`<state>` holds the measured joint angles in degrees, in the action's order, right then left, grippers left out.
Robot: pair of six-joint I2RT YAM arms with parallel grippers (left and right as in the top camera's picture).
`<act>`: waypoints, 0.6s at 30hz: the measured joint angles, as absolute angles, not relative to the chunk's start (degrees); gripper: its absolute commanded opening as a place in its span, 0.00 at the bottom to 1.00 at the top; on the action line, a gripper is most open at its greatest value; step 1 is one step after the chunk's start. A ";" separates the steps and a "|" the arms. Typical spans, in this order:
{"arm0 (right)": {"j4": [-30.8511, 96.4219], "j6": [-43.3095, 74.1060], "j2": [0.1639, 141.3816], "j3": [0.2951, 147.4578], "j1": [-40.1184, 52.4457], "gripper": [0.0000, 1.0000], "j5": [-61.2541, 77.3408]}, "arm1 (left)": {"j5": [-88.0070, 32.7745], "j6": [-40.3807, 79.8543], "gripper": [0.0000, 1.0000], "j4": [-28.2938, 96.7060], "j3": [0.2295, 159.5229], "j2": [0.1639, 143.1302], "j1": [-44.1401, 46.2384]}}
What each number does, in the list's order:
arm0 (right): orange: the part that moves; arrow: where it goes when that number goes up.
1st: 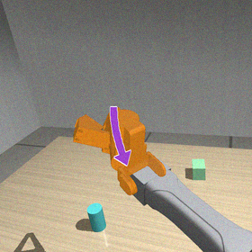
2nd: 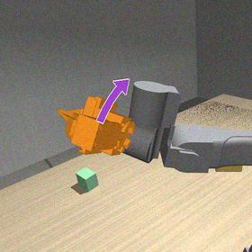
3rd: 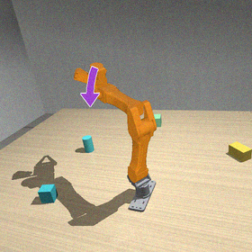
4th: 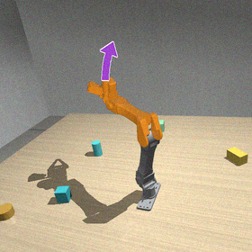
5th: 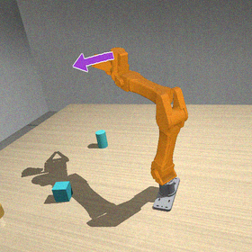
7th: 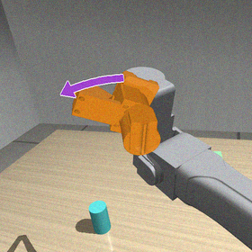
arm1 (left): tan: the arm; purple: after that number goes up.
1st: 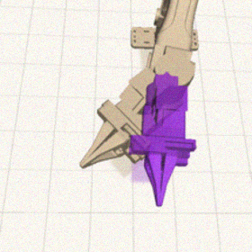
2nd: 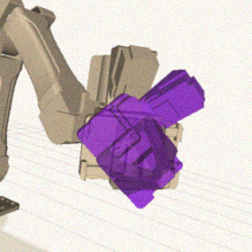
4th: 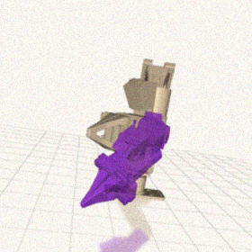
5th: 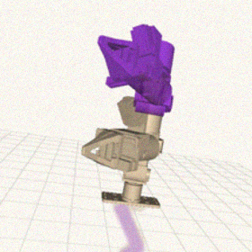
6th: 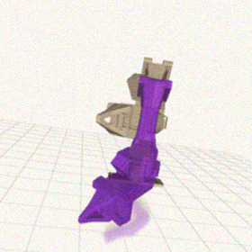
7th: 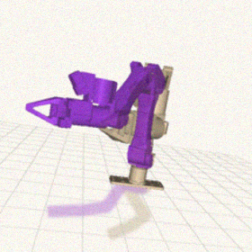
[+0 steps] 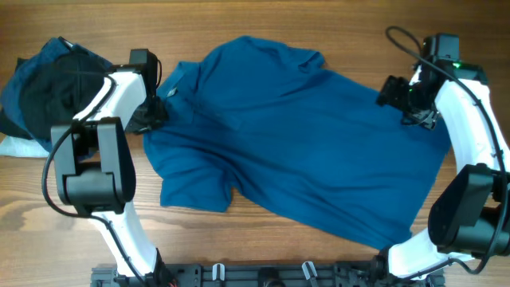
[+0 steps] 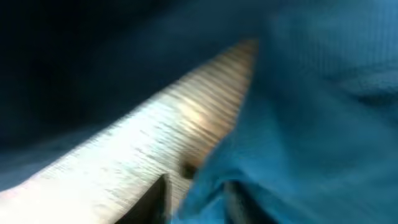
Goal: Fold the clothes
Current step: 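Grasp the polo's left side with the left gripper and pull it left, then hold the collar with the left gripper, pull the hem right with right gripper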
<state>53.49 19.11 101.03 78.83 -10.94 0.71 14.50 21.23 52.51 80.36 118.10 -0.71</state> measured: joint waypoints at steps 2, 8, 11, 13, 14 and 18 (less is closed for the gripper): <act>53.10 19.94 101.19 78.83 -13.41 0.60 0.34 | 13.74 19.81 0.72 52.25 80.05 116.84 0.56; 53.45 22.22 107.90 78.76 -23.20 0.10 -0.30 | 11.79 18.15 0.68 50.50 79.96 106.06 6.20; 53.01 24.75 113.65 78.76 -23.57 0.04 -0.30 | 10.68 17.45 0.61 50.52 79.96 101.86 7.46; 51.42 26.65 117.40 78.87 -23.57 0.04 -0.23 | 10.15 17.21 0.61 50.54 79.96 99.29 8.38; 49.54 28.01 117.80 79.18 -23.57 0.04 -0.01 | 9.85 17.19 0.62 50.57 79.96 98.72 8.60; 43.62 31.94 119.24 80.03 -23.94 0.04 2.24 | 6.66 17.19 0.66 50.54 79.96 96.36 9.06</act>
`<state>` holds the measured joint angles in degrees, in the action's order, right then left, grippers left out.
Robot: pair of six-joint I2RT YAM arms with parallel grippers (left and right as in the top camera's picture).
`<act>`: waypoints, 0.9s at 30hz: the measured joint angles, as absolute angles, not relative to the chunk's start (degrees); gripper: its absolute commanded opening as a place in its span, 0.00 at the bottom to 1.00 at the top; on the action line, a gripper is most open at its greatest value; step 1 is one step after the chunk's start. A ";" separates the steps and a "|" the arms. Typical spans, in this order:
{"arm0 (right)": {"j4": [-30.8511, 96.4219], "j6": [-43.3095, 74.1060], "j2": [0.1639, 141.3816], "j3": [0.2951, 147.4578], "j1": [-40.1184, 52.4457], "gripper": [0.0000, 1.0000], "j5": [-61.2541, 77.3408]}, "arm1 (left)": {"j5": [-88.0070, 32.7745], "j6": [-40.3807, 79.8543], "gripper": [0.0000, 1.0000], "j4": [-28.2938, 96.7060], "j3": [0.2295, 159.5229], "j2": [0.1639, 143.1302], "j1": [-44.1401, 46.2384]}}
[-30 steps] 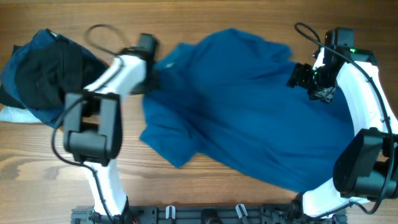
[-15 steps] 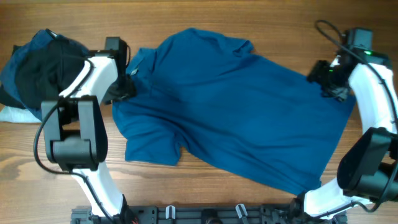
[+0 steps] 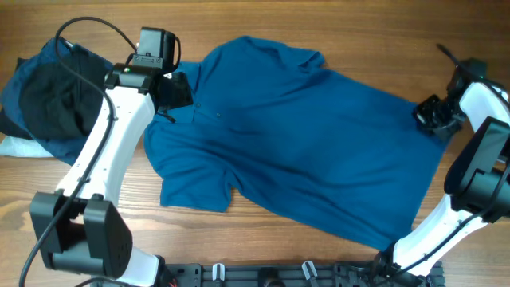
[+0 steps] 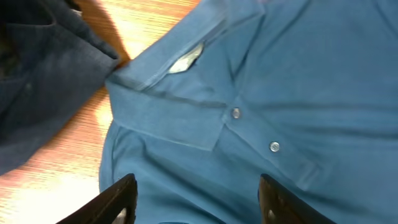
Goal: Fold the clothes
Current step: 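Hold the collar with the left gripper, pull the hem right with right gripper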
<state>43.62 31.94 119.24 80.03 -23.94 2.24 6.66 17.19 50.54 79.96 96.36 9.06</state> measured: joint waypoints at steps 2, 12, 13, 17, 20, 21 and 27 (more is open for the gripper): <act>34.17 33.61 121.51 81.67 -23.99 0.04 5.43 | 4.12 17.10 0.73 50.57 79.96 95.98 9.06; 19.29 31.38 130.19 91.05 -24.21 0.28 18.92 | -7.86 17.02 0.87 50.54 79.96 95.98 9.06; 19.86 29.52 130.93 92.64 -24.23 0.35 21.04 | -8.38 17.04 0.88 50.54 79.96 95.98 9.06; 21.21 25.65 130.56 96.42 -24.97 0.45 31.33 | -9.32 17.02 0.86 50.48 79.96 95.98 9.06; 27.68 23.18 126.34 96.57 -26.22 0.44 39.86 | -9.50 16.86 0.69 49.52 79.96 95.98 9.06; 31.35 22.13 124.11 96.64 -26.46 0.40 41.47 | -9.54 16.91 0.65 49.21 79.96 95.98 9.06; 56.12 18.31 115.28 97.03 -18.52 0.19 31.73 | -9.54 14.02 0.47 50.09 79.96 95.98 9.06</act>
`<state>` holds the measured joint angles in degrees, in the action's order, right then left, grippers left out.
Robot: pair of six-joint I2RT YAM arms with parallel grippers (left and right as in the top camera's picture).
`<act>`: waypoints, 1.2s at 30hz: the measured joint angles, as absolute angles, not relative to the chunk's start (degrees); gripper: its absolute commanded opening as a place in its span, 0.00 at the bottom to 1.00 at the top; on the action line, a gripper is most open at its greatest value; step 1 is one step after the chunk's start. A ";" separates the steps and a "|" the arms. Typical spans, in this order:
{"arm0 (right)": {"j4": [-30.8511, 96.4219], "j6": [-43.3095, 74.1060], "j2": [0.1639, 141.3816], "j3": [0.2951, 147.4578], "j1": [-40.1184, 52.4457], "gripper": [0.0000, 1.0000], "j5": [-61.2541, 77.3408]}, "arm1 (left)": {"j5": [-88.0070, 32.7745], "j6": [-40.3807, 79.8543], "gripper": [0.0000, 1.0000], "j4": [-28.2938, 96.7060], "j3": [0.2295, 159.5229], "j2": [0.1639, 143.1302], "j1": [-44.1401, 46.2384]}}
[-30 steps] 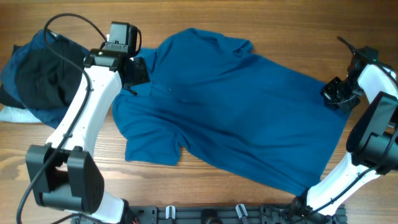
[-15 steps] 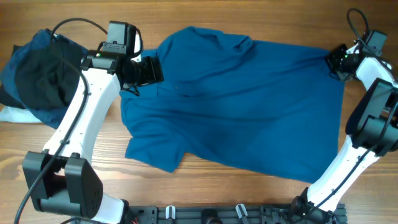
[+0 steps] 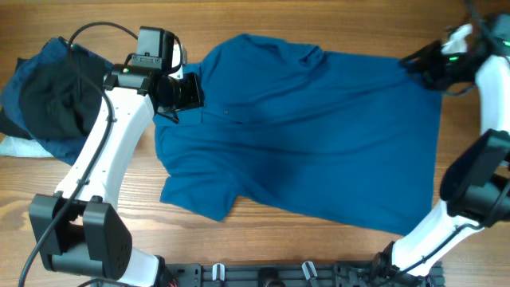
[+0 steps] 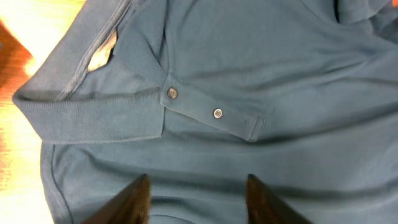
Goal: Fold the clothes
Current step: 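Hold the collar with the left gripper, pull the hem right with right gripper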
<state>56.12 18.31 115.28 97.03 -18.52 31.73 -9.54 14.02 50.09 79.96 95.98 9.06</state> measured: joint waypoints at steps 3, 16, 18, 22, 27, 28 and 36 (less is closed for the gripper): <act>56.40 18.96 115.77 91.20 -11.55 0.12 25.74 | -9.54 12.12 0.49 50.11 79.96 95.98 9.06; 24.38 34.96 119.44 73.97 -3.40 0.04 22.92 | -9.52 10.11 0.61 50.61 79.96 95.98 9.06; 19.38 37.58 120.99 74.81 -3.29 0.13 23.29 | -9.52 10.11 0.71 50.59 79.96 95.98 9.06; 17.23 38.44 122.63 77.52 -3.29 0.54 24.86 | -9.54 9.72 0.81 50.52 79.96 95.98 9.06; 21.28 32.56 122.65 79.66 -5.93 0.56 30.17 | -9.52 9.67 0.81 49.36 79.96 95.98 9.06; 24.32 30.33 122.13 79.57 -8.43 0.56 32.01 | -9.52 9.69 0.81 48.77 79.96 95.98 9.06; 52.38 22.90 105.58 78.52 -22.76 0.69 25.30 | -9.52 9.69 0.81 48.66 79.96 95.98 9.06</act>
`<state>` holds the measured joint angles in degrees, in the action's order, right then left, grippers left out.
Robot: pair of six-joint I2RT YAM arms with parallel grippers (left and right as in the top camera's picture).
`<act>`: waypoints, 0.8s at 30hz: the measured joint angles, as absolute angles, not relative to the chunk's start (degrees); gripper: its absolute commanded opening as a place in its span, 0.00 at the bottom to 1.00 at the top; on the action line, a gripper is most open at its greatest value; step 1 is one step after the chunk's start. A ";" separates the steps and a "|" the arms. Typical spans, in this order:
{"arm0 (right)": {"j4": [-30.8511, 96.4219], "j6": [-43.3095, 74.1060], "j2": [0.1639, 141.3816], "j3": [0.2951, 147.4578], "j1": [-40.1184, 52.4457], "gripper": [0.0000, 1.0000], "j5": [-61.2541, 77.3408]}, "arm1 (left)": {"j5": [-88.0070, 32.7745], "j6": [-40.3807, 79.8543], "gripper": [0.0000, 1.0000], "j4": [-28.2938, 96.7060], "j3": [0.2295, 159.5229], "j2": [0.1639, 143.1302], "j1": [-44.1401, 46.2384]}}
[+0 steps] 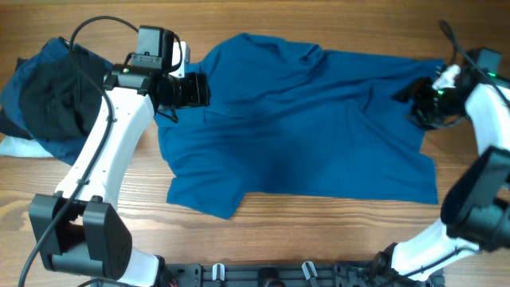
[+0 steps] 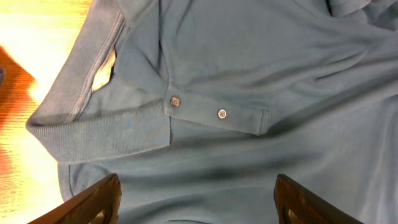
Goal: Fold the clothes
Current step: 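Hold the collar with the left gripper, pull the hem right with right gripper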
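A blue polo shirt (image 1: 303, 127) lies spread front-up across the wooden table, collar to the left. In the left wrist view its collar (image 2: 93, 118) and two-button placket (image 2: 217, 114) show just beyond the fingers. My left gripper (image 1: 198, 89) (image 2: 198, 190) hovers above the collar area, wide open with nothing between its fingers (image 2: 102, 196). My right gripper (image 1: 414, 94) is at the shirt's right edge, over the cloth. Whether it grips the cloth is hidden by the arm.
A heap of dark blue and black clothes (image 1: 48, 92) sits at the table's left end, with something white (image 1: 16, 147) poking out under it. Bare wood (image 1: 96, 223) runs along the front, and the arm bases stand at the front edge.
The right gripper has come from the far right corner toward the front, onto the shirt's right edge. The shirt's bottom hem lies straighter. The left gripper sits slightly farther right and has opened wider.
First the shirt lay skewed and rumpled, my left gripper low at its left edge and the right at its right side. Then the left was up over the collar, open. Then the right was at the far right corner with the cloth stretched there. Now the shirt lies flatter and squarer.
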<state>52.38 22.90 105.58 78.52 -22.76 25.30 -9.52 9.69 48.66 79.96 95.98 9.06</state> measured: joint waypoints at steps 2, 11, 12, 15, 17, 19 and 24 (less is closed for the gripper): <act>58.85 22.61 103.94 78.61 -24.10 0.74 20.58 | -9.52 9.67 0.83 49.60 79.96 95.98 9.06; 60.51 22.15 103.98 66.94 -32.12 0.73 9.74 | -8.19 9.67 0.86 59.27 79.96 95.98 9.06; 60.16 22.15 103.98 66.00 -33.56 0.71 9.54 | -7.88 9.67 0.86 59.64 79.96 95.98 9.06; 56.27 22.65 103.98 62.17 -37.54 0.56 8.71 | -7.31 9.69 0.87 59.94 79.96 95.98 9.06; 52.07 23.94 103.83 58.39 -38.87 0.62 8.51 | -7.16 9.69 0.87 59.59 79.96 95.98 9.06; 48.86 25.78 101.43 55.40 -39.27 0.52 8.95 | -7.11 9.67 0.88 59.07 79.96 95.98 9.06; 44.82 29.41 98.15 50.74 -40.47 0.04 5.96 | -7.11 9.69 0.89 58.74 79.96 95.98 9.06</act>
